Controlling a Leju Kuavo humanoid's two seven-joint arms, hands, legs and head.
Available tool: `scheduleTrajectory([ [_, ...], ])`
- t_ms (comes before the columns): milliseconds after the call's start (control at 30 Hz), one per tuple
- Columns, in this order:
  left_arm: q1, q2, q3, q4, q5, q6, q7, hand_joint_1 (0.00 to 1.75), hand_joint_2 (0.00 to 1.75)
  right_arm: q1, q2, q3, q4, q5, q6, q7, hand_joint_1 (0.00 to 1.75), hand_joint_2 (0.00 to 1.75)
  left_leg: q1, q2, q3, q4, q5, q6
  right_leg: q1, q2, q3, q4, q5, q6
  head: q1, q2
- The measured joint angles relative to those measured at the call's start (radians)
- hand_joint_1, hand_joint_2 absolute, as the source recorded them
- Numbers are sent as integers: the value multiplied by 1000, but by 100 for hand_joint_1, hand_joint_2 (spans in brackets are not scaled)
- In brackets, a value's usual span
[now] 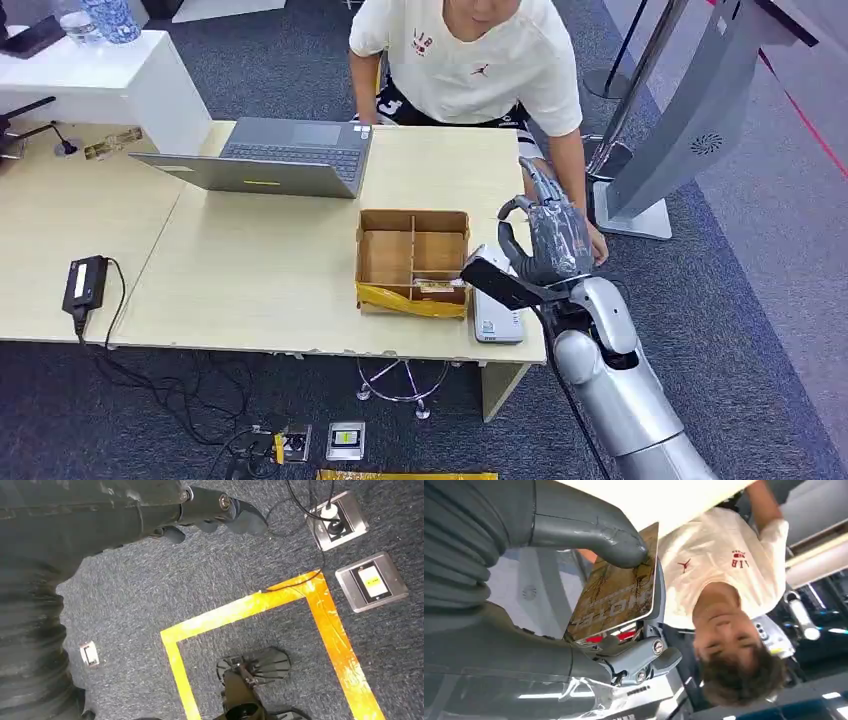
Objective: Pass the card to the sensor for recognition and then transmit it.
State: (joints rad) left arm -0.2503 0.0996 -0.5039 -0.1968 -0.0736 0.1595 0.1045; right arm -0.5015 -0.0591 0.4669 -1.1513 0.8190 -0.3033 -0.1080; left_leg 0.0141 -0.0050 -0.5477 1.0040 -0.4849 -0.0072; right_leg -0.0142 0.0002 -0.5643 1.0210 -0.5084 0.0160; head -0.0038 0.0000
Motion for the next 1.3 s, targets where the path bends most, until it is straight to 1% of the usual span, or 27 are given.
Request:
scheduleTrajectory([
  [333, 11, 0, 0, 0, 15, 17, 0, 0, 175, 45, -18, -6, 31, -8, 1, -1, 175, 175, 0, 0, 0, 0, 0, 0, 0, 0, 0, 0, 0, 0, 0, 0],
  [700, 25, 1, 2, 0, 37, 28, -3, 0, 175, 84, -21, 0, 68, -14, 34, -13, 175, 175, 0, 0, -1, 0, 0, 0, 0, 0, 0, 0, 0, 0, 0, 0],
  [1033, 24, 1, 5, 0, 39, 27, -3, 0, 175, 88, -18, 38, 107, -5, 55, -19, 175, 175, 0, 0, -1, 0, 0, 0, 0, 0, 0, 0, 0, 0, 0, 0],
  [1300, 23, 0, 5, 0, 35, 26, 2, 0, 175, 88, -16, 65, 182, 5, 55, -21, 175, 175, 0, 0, -1, 0, 0, 0, 0, 0, 0, 0, 0, 0, 0, 0],
])
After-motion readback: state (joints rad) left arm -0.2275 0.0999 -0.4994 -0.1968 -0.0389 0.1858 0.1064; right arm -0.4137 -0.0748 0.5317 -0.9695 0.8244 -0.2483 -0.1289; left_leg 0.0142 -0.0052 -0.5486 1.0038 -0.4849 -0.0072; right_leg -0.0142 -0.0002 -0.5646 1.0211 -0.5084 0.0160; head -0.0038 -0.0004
